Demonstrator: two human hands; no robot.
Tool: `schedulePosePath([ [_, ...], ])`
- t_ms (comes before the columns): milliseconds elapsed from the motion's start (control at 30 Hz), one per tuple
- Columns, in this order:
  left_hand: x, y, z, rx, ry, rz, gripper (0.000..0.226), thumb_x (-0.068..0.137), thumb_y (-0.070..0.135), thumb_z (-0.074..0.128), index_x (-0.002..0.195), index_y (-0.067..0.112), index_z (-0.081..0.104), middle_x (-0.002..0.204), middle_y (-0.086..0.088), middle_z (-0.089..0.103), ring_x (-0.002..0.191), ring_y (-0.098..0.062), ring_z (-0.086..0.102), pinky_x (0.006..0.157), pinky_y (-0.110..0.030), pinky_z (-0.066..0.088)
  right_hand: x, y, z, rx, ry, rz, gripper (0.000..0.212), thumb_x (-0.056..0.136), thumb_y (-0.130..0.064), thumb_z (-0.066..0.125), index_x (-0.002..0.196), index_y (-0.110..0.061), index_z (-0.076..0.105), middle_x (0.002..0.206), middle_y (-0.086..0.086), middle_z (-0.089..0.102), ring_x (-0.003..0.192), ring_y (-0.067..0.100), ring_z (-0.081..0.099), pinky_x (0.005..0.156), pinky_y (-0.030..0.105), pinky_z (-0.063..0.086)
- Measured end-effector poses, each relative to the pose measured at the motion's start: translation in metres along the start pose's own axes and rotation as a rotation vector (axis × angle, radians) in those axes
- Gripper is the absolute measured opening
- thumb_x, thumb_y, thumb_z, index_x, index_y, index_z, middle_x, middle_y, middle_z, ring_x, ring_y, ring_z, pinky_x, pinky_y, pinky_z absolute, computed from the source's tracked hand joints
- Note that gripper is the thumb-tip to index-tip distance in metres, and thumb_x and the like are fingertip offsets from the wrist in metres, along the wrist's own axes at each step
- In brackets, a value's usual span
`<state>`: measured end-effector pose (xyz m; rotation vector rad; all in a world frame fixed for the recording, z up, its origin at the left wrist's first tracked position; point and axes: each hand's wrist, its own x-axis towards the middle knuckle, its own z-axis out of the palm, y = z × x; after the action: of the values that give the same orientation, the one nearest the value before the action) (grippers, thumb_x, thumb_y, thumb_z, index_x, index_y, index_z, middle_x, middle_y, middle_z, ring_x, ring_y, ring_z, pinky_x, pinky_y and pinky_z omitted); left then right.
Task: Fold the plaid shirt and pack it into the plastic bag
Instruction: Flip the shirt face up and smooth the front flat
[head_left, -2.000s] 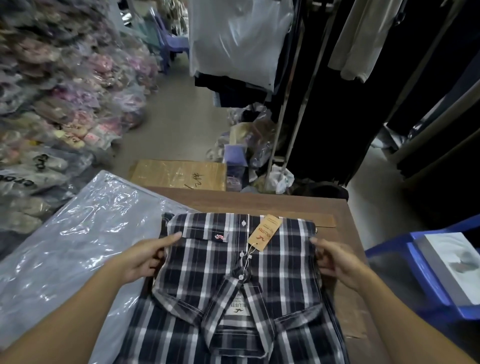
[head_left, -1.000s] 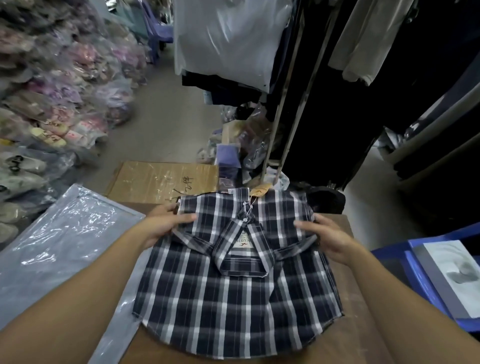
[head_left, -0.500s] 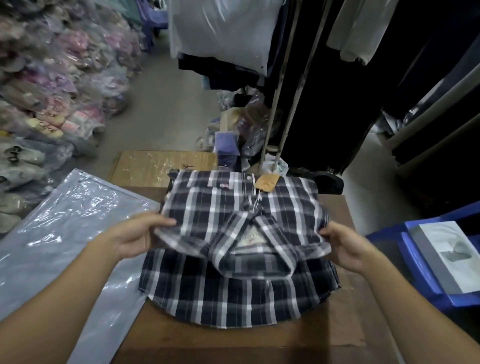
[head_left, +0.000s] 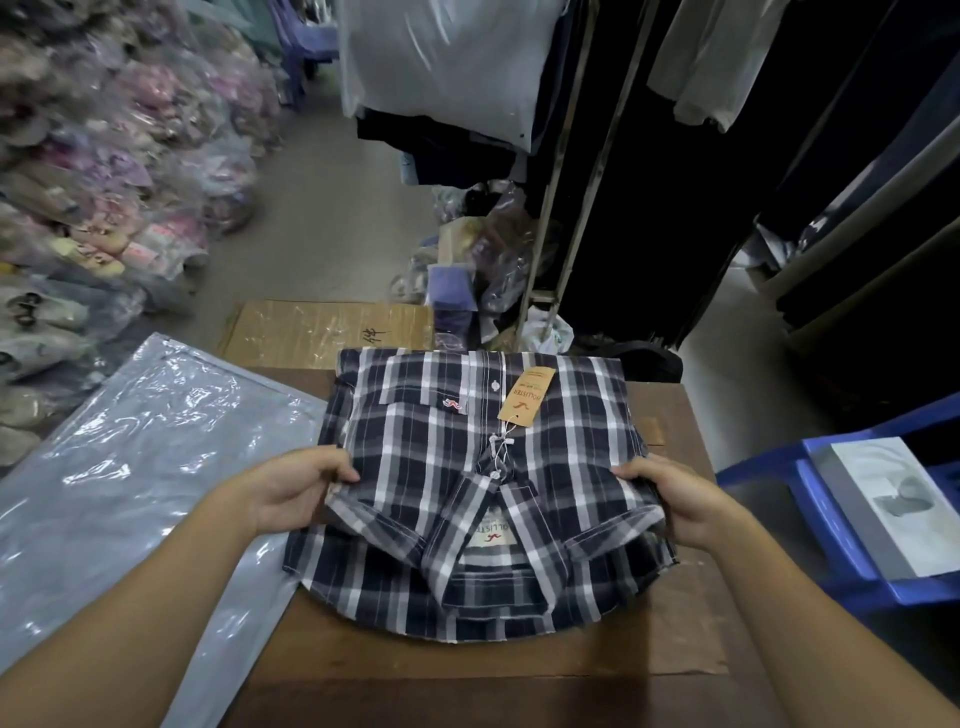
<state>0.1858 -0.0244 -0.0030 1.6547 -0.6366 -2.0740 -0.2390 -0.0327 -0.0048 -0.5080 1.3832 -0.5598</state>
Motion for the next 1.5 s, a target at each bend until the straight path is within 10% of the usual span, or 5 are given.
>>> schedulePosePath([
  [500,-0.013,0.0,-0.006,0.666,-0.015,-0.258,0.053,0.078,0.036,0.082,0.118,0.008,0.06,0.113,-0.012,0.073,0.101,-0.028,0.072,0.082,-0.039,0.061,-0.004,0.013,-0.019,-0.629,-0.005,0.243,0.057,0.077,-0.039,0.081,0.121,-0.016,0.052,0.121,0.012,0.067,0.107,0.03,0.067,0.09,0.046,0.058],
  [800,0.024,0.022,0.009,0.078,0.381,-0.014,0.087,0.062,0.04,0.09,0.132,0.002,0.054,0.134,-0.021,0.06,0.122,-0.036,0.059,0.106,-0.05,0.045,0.015,-0.013,0.013,-0.443,0.272,-0.109,0.033,0.096,-0.038,0.06,0.111,-0.009,0.063,0.103,0.008,0.071,0.093,0.023,0.068,0.08,0.037,0.055],
  [1000,0.034,0.017,0.007,0.089,0.474,0.028,0.044,0.081,0.024,0.08,0.114,0.001,0.062,0.108,-0.019,0.073,0.098,-0.036,0.07,0.089,-0.05,0.056,0.022,-0.001,0.009,-0.454,0.306,-0.155,0.029,0.095,-0.032,0.062,0.109,-0.007,0.059,0.111,0.012,0.07,0.092,0.02,0.068,0.073,0.032,0.054],
  [1233,0.042,0.005,0.059,0.975,0.996,0.355,0.087,0.089,0.062,0.052,0.151,0.01,0.02,0.156,-0.02,0.025,0.143,-0.039,0.027,0.115,-0.053,0.029,0.032,0.005,0.037,-1.307,0.655,-0.601,0.065,0.093,-0.056,0.051,0.145,-0.021,0.034,0.151,0.012,0.034,0.14,0.031,0.031,0.114,0.045,0.031],
  [1500,0.079,-0.04,0.049,1.525,0.601,0.523,0.089,0.084,0.084,0.007,0.151,0.034,-0.024,0.159,-0.008,-0.032,0.145,-0.033,-0.032,0.118,-0.056,-0.014,0.058,0.049,0.035,-1.583,0.421,-0.549,0.069,0.096,-0.067,0.006,0.153,-0.035,-0.019,0.163,0.002,-0.024,0.148,0.021,-0.029,0.121,0.047,-0.015],
])
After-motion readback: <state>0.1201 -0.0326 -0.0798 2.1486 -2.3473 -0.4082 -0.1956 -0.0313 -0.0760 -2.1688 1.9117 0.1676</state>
